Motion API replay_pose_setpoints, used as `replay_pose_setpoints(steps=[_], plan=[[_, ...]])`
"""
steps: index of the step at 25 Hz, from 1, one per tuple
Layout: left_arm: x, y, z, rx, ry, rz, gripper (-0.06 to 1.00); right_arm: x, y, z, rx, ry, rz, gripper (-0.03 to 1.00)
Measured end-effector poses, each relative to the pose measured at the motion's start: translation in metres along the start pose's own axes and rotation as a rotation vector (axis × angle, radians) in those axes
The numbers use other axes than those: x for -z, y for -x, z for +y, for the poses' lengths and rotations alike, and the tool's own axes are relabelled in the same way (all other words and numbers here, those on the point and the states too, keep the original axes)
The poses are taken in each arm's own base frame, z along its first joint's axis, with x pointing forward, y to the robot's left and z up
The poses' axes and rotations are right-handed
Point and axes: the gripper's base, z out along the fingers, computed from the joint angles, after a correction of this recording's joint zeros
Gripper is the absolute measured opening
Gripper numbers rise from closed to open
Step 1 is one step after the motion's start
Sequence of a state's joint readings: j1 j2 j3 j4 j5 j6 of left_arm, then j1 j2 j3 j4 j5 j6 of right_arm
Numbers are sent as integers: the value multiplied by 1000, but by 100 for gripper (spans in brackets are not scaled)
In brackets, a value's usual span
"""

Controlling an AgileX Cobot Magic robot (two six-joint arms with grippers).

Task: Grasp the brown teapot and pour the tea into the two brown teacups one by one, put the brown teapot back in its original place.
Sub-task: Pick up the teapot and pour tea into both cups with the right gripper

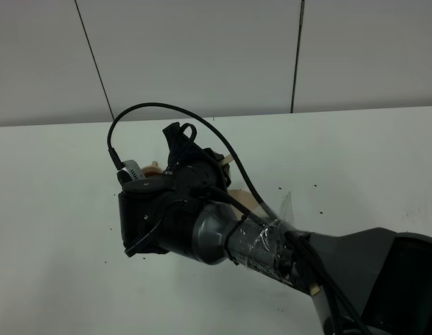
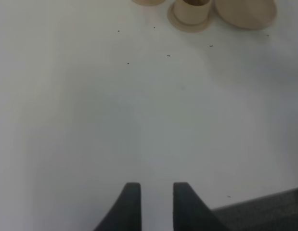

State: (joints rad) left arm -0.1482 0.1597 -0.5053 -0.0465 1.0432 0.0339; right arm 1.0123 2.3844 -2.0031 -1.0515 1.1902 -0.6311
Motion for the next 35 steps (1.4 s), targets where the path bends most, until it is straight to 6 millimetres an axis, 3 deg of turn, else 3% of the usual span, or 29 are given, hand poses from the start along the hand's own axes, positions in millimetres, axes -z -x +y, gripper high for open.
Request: replay_pose_setpoints(steps=[35], plan=[[0, 0, 0, 0, 0, 0, 24, 0, -3, -3, 66, -36, 39, 10]])
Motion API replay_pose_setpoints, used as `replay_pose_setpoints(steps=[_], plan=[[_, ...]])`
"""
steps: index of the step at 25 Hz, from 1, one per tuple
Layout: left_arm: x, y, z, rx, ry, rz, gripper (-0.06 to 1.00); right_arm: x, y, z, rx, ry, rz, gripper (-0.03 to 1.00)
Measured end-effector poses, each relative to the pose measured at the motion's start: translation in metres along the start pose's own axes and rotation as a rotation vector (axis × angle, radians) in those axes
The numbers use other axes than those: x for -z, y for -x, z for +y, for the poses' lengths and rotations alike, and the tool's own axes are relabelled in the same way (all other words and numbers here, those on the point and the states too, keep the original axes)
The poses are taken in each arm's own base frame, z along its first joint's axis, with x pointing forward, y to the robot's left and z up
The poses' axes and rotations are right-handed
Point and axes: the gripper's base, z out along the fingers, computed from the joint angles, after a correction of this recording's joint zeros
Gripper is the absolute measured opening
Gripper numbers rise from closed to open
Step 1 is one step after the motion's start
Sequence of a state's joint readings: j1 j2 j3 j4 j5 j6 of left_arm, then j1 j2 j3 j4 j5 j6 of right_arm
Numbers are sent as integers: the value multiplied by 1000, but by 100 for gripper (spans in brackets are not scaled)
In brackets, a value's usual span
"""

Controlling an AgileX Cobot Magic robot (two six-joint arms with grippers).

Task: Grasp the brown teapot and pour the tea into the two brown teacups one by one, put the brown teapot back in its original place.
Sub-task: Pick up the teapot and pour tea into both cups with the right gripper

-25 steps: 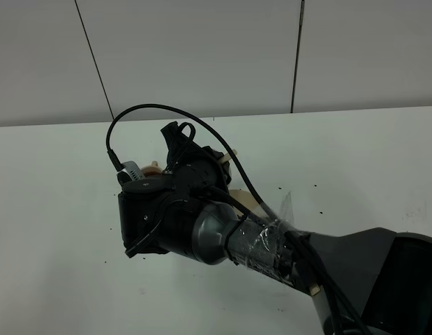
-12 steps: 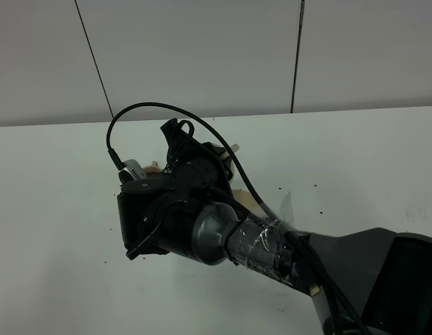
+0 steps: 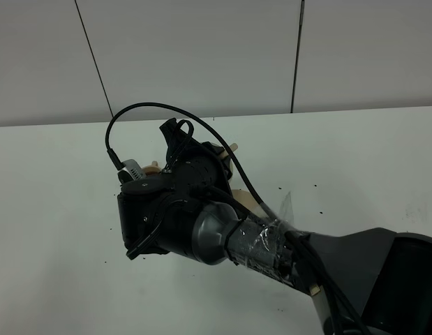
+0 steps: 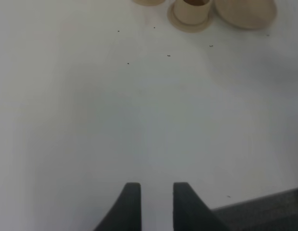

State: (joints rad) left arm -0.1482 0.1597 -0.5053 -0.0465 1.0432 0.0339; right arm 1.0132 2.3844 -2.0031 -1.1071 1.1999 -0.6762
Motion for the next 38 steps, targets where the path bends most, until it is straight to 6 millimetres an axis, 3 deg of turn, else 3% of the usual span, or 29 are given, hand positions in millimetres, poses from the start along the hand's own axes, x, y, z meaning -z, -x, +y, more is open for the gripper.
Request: replay_pose_setpoints(steps=[38], plan=[[0, 0, 0, 0, 0, 0, 24, 2, 2, 0, 5, -8, -7, 10]])
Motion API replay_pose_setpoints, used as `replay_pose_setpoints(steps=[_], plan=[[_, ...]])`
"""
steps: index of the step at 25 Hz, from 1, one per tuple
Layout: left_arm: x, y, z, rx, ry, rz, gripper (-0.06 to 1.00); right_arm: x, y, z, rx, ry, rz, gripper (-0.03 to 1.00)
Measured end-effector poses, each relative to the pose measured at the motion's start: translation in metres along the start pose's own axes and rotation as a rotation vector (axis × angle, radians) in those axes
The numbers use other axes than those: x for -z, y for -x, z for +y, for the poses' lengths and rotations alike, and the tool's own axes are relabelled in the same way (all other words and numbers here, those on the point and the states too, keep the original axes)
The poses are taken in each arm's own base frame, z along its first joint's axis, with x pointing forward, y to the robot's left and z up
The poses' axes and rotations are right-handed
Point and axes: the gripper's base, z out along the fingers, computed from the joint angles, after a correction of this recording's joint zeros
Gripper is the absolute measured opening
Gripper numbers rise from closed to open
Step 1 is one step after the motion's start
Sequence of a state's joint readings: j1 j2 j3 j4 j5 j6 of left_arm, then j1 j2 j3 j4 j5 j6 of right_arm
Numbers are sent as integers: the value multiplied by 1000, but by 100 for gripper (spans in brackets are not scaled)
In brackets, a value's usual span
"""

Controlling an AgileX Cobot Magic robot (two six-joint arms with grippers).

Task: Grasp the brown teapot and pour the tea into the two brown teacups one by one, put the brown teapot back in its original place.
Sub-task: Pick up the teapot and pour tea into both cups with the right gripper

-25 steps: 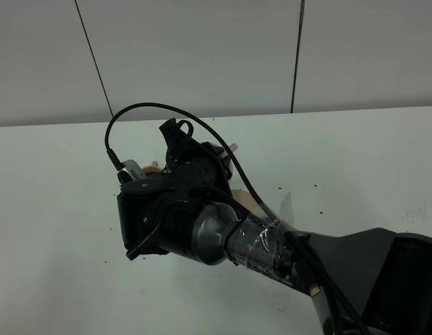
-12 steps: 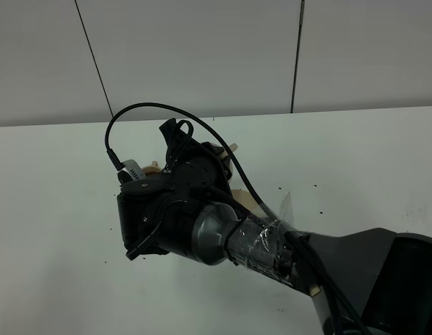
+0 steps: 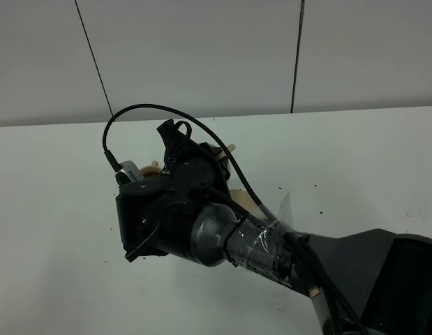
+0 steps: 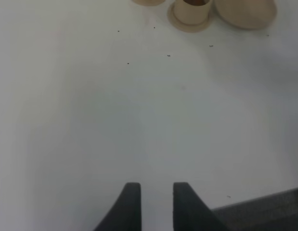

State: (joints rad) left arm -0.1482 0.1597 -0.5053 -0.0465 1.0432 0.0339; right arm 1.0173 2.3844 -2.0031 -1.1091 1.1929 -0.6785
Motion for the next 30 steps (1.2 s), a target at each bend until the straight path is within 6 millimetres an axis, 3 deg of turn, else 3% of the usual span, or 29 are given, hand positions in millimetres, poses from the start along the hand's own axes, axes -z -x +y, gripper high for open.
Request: replay_pose_setpoints(steps=[30], plan=[[0, 0, 0, 0, 0, 0, 24, 0, 0, 0, 2, -1, 2, 10]])
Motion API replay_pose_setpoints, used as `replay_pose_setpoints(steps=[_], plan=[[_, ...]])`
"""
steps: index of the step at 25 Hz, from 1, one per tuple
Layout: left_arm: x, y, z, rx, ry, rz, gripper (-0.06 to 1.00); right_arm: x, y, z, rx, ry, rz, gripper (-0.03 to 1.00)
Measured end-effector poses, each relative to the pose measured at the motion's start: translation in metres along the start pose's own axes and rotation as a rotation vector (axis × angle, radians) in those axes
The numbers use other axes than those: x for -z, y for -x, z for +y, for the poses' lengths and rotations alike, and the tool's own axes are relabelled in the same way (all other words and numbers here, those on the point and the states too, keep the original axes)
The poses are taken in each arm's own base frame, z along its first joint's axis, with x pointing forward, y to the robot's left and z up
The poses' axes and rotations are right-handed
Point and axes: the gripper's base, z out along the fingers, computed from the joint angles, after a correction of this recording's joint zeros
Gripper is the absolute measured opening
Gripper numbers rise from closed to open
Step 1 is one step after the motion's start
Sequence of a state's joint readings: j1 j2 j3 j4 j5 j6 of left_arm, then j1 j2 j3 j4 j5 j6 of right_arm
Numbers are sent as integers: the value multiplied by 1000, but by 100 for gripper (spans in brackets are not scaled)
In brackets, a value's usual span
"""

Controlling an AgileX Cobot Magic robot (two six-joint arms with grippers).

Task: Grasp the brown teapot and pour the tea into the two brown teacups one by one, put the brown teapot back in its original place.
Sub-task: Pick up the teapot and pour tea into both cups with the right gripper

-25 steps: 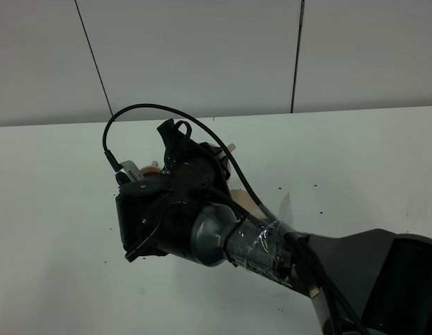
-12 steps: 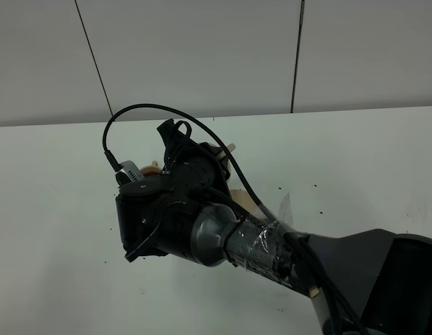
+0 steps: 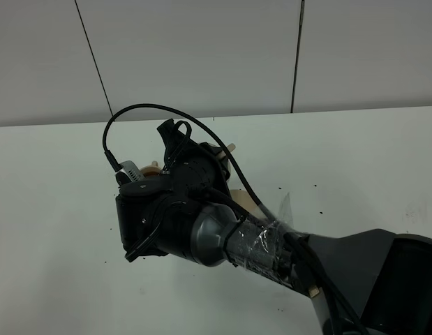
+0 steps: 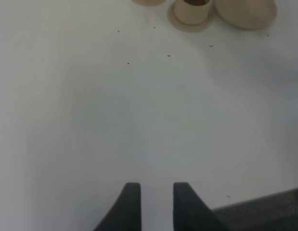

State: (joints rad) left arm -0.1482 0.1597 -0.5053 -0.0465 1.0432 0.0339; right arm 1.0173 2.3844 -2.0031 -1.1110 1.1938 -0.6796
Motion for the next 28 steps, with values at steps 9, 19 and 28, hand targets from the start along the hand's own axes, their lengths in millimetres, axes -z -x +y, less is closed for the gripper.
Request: replay_pose_setpoints(steps=[9, 19, 28], plan=[[0, 0, 0, 0, 0, 0, 24, 0, 0, 0, -1, 1, 2, 10], [0, 0, 0, 0, 0, 0, 24, 0, 0, 1, -3, 6, -2, 10], [0, 0, 0, 0, 0, 0, 24, 0, 2, 3, -23, 30, -23, 10]])
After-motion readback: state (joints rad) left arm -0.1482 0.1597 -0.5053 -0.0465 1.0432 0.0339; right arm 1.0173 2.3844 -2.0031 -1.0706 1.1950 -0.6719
